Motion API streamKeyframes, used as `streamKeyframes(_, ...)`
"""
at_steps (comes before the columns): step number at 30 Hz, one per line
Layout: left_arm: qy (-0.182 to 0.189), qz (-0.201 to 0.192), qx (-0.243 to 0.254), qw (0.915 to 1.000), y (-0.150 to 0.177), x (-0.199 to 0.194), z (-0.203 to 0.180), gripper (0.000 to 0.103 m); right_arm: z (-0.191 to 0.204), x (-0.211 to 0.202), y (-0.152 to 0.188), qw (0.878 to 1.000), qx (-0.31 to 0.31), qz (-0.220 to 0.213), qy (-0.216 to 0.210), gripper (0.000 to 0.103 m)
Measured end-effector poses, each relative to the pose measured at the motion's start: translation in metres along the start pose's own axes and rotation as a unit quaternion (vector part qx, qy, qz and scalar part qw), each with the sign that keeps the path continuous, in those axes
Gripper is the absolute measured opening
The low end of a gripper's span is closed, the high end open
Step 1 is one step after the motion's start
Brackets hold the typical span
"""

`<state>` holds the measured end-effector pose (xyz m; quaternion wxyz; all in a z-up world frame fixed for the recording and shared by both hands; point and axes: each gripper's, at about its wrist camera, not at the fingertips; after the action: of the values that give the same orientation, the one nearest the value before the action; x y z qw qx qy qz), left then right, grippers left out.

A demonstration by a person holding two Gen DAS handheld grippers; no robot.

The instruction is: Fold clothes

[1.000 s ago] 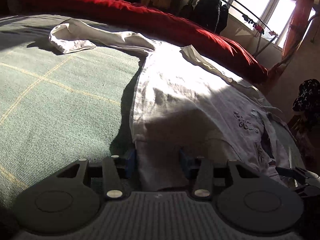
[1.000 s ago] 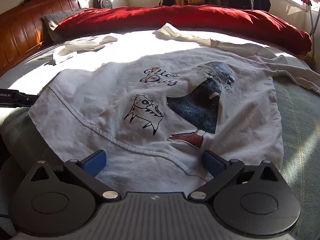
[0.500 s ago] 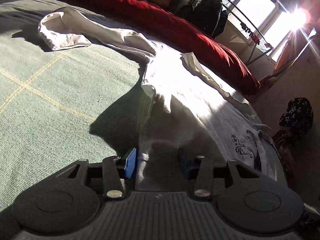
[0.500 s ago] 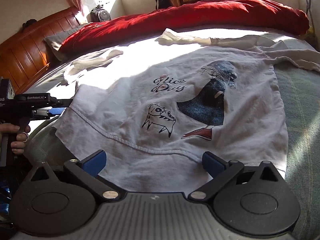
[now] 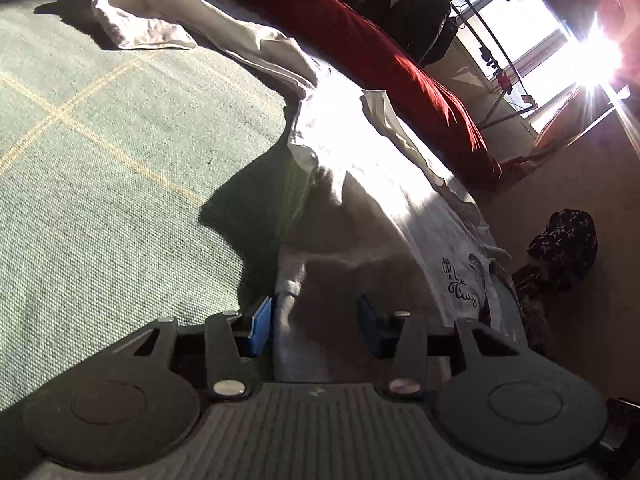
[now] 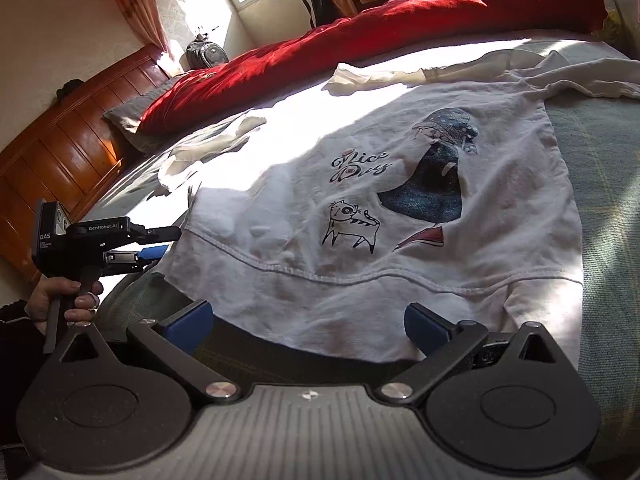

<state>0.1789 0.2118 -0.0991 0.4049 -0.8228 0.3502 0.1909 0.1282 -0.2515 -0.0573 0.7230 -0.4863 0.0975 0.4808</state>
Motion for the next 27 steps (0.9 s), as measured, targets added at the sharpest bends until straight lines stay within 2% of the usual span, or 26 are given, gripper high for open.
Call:
streamKeyframes(6, 0.006, 0.018, -0.013, 0.9997, -0.019, 0.018, 0.003, 0.045, 0.008, -0.003, -0.001, 1.0, -0.003, -0.001, -0.017, 0.103)
streamKeyframes(14, 0.048, 0.074, -0.037, 0.9954, -0.002, -0.002, 0.008, 0.045, 0.009, -0.01, -0.004, 1.0, 0.0, -0.01, -0.012, 0.103)
streamKeyframes(21, 0.06, 0.06, -0.054, 0.995, -0.007, 0.011, 0.011, 0.045, 0.011, -0.008, -0.008, 0.999, 0.01, -0.01, -0.032, 0.103)
streamKeyframes(27, 0.084, 0.067, -0.049, 0.9931, 0.019, -0.007, 0.011, 0.046, -0.016, -0.019, -0.014, 0.997, 0.059, -0.021, -0.033, 0.103)
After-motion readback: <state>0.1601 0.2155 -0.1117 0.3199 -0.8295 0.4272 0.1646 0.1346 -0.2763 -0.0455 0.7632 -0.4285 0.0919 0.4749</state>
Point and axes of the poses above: each gripper's, at about its wrist camera, not at the fingertips, and x roughly the way its jaws point, z to its left, y to its underside, and after that the axes turned 6 degrees about x, right-handed
